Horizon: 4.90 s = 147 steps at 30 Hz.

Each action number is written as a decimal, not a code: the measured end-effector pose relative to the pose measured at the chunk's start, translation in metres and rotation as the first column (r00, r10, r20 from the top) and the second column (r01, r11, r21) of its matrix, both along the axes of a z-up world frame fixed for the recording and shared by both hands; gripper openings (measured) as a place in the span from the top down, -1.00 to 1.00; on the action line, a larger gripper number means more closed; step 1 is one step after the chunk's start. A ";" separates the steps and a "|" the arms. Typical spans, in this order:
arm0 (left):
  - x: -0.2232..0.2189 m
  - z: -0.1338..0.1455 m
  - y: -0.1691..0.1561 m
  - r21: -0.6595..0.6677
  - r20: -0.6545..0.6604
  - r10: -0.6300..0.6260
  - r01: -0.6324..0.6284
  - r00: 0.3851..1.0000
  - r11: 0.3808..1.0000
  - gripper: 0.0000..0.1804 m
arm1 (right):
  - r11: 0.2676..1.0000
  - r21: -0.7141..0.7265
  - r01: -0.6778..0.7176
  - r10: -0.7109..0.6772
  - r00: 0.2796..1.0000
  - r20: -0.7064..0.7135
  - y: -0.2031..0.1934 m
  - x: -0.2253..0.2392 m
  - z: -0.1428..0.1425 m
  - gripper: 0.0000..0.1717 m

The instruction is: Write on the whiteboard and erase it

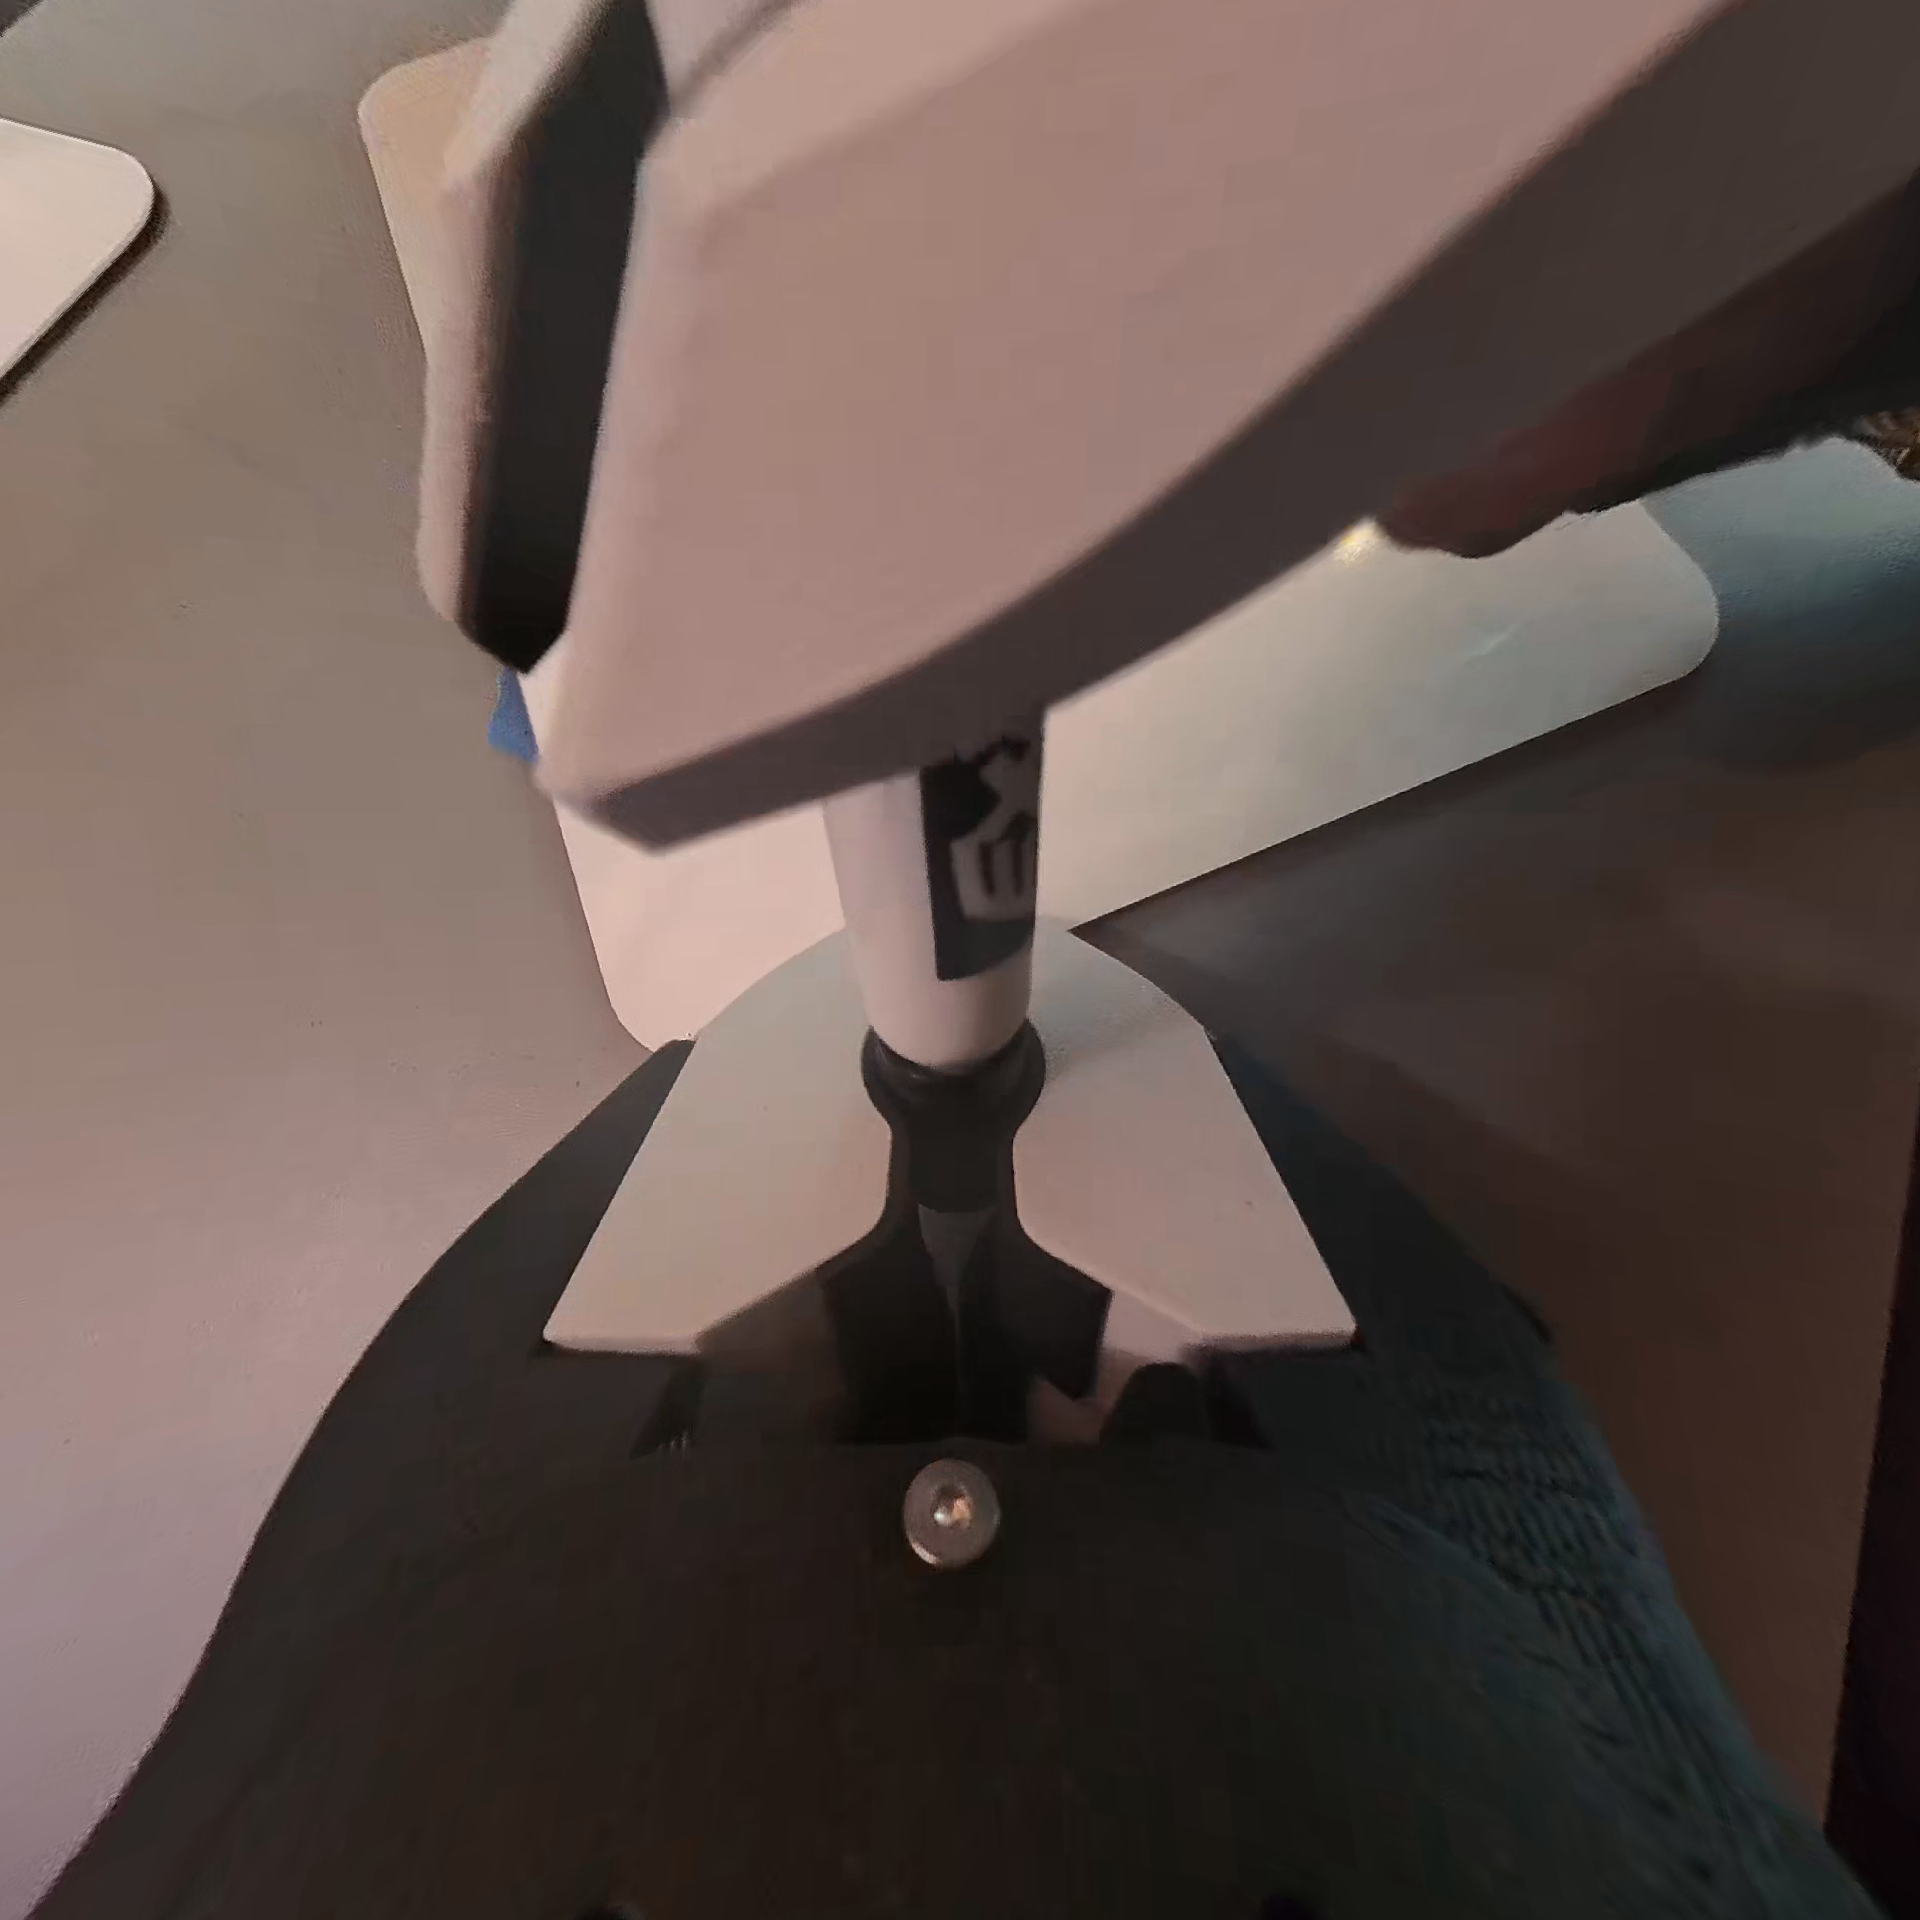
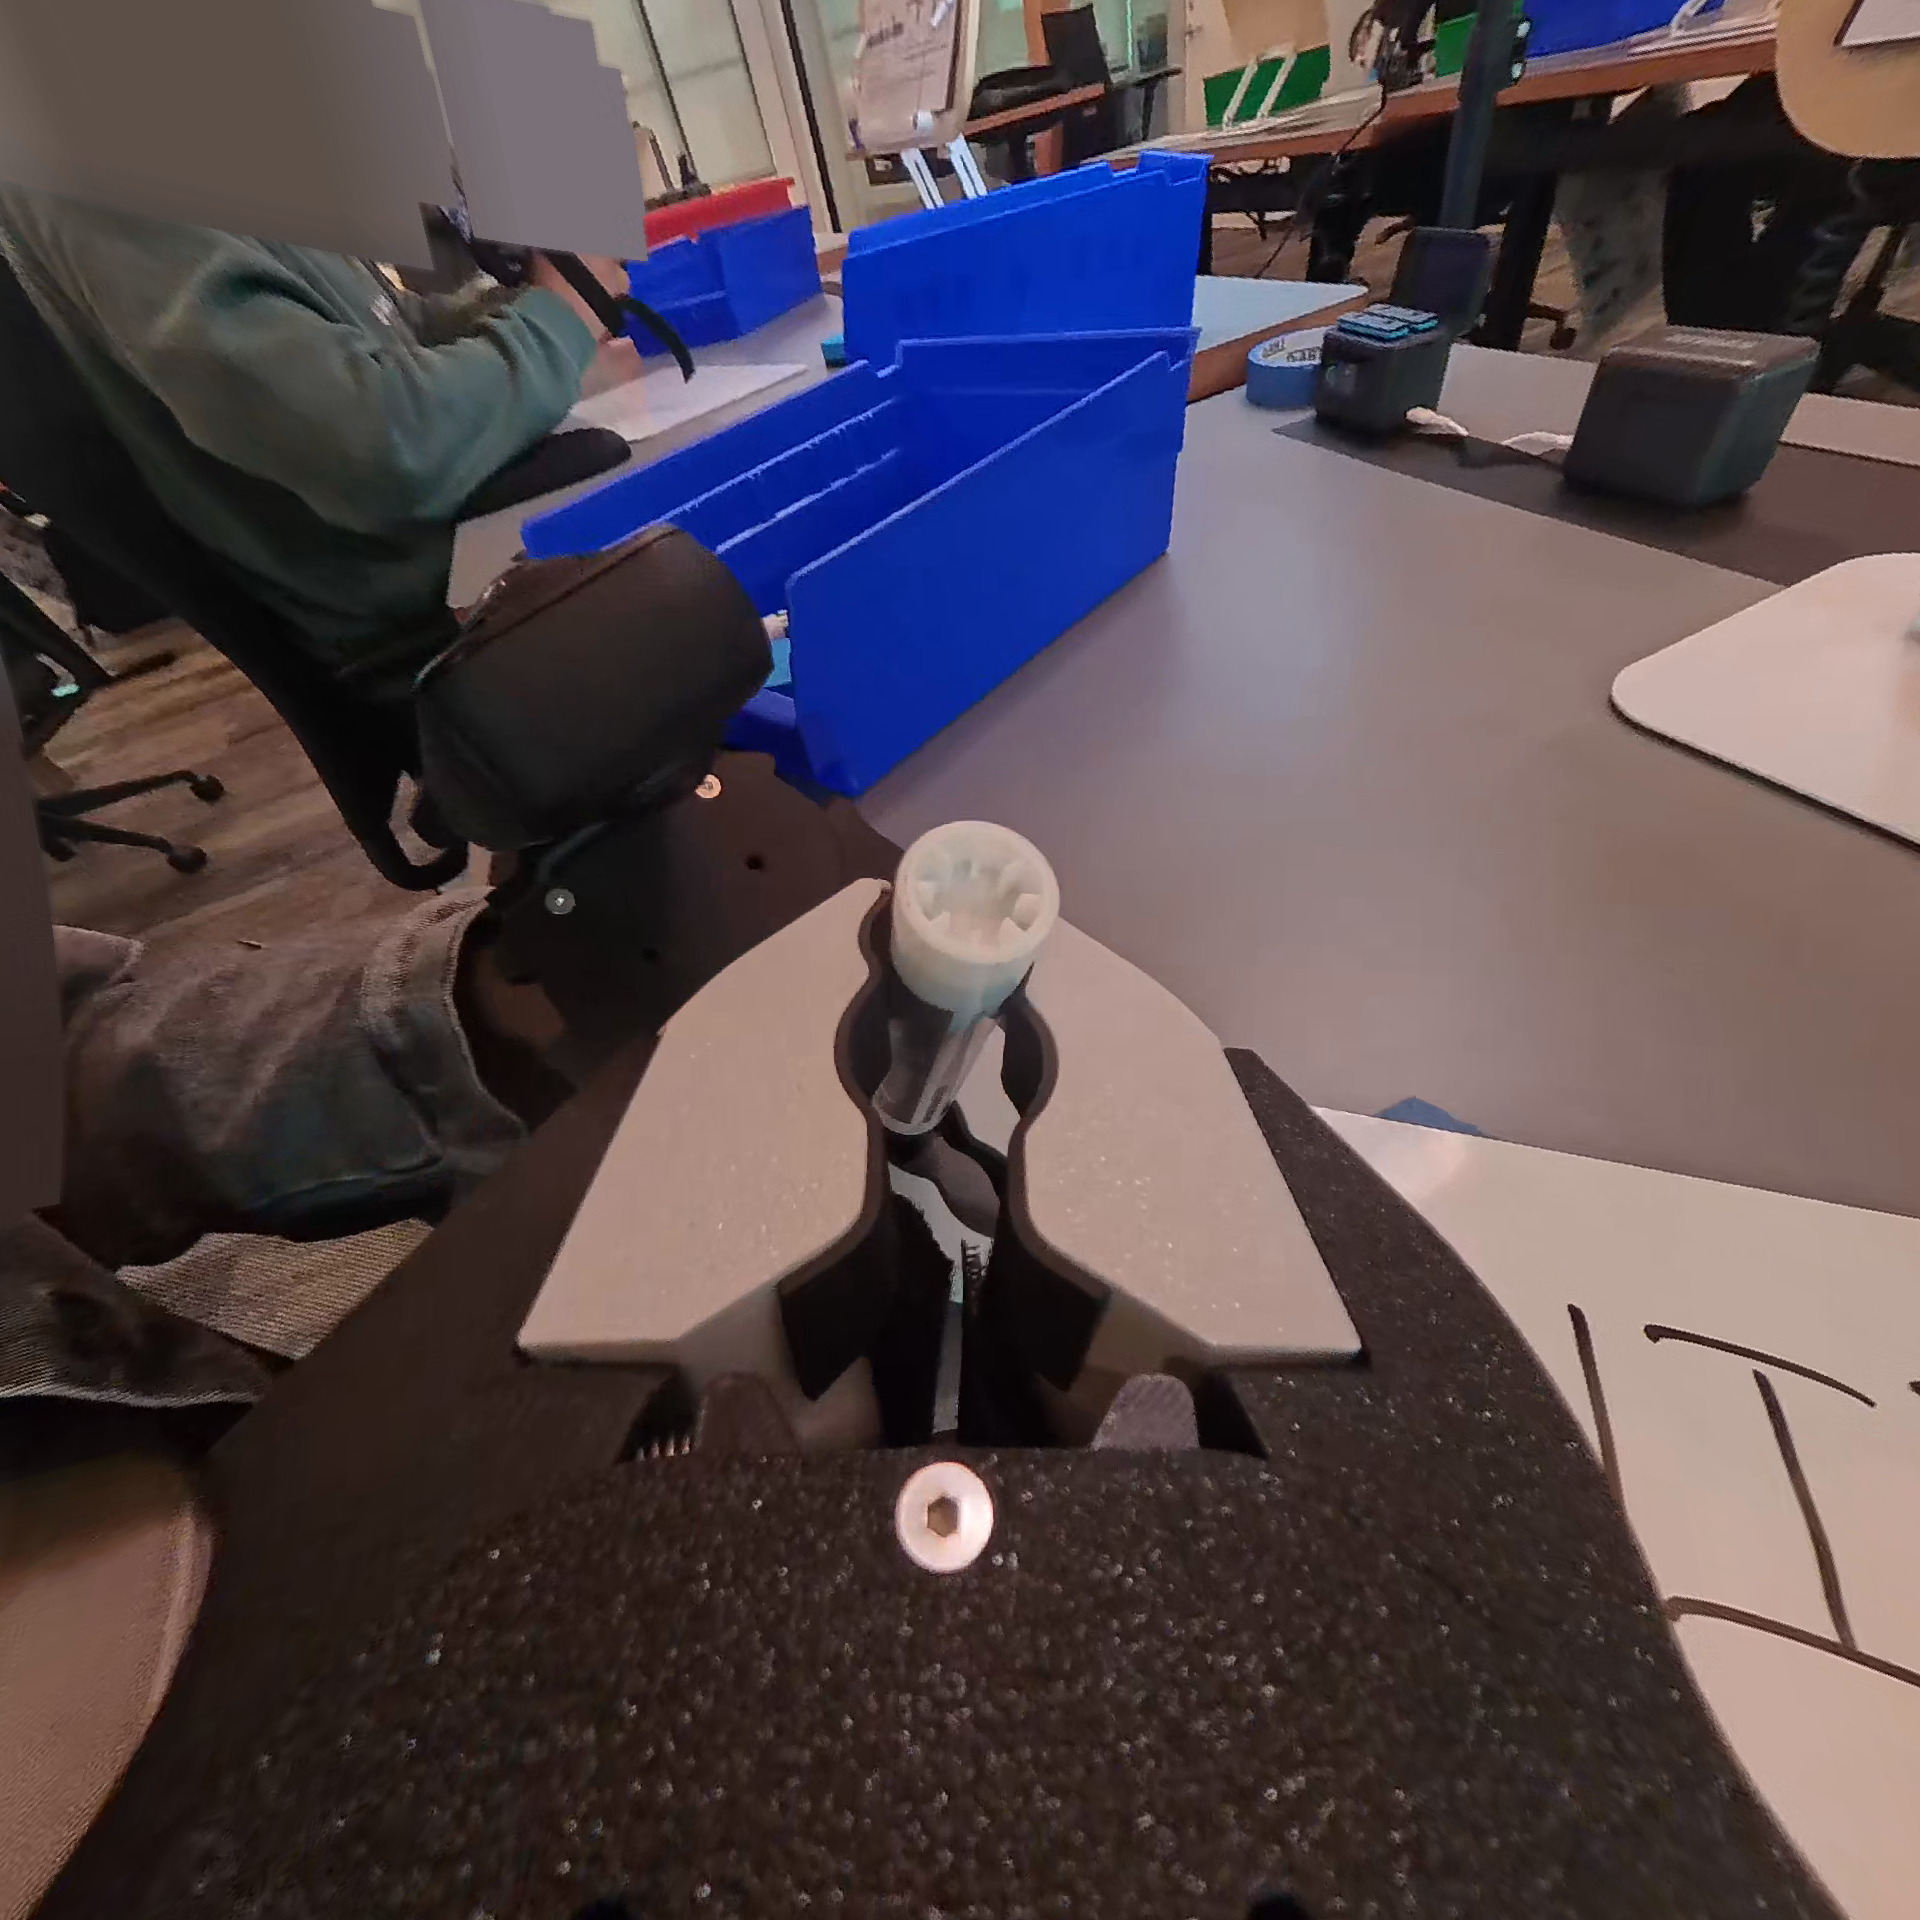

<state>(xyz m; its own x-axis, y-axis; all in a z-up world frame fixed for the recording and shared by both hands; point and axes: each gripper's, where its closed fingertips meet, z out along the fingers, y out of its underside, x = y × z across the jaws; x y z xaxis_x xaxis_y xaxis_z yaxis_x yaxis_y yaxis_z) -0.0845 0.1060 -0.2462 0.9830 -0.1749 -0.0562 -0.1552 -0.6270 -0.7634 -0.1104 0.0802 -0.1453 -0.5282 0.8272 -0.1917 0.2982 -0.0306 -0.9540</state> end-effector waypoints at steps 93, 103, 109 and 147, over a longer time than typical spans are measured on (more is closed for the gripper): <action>-0.008 0.076 0.004 0.520 0.164 0.027 -0.110 0.986 0.847 0.27 | 0.456 0.480 0.749 -0.876 0.283 0.391 0.429 0.173 -0.078 0.78; -0.002 0.073 0.003 0.481 0.139 0.037 -0.100 0.990 0.871 0.27 | 0.237 0.155 0.959 -0.969 0.245 -0.039 0.398 0.195 0.054 0.28; 0.000 0.089 -0.006 0.484 0.166 0.012 -0.092 0.986 0.870 0.27 | 0.644 -0.030 0.765 -0.699 0.571 -0.431 0.252 0.146 0.136 0.47; -0.229 0.070 -0.274 -0.506 -0.361 0.479 -0.599 0.800 0.620 0.41 | 0.961 -0.019 0.275 -0.275 0.948 -0.160 0.148 0.034 0.012 0.49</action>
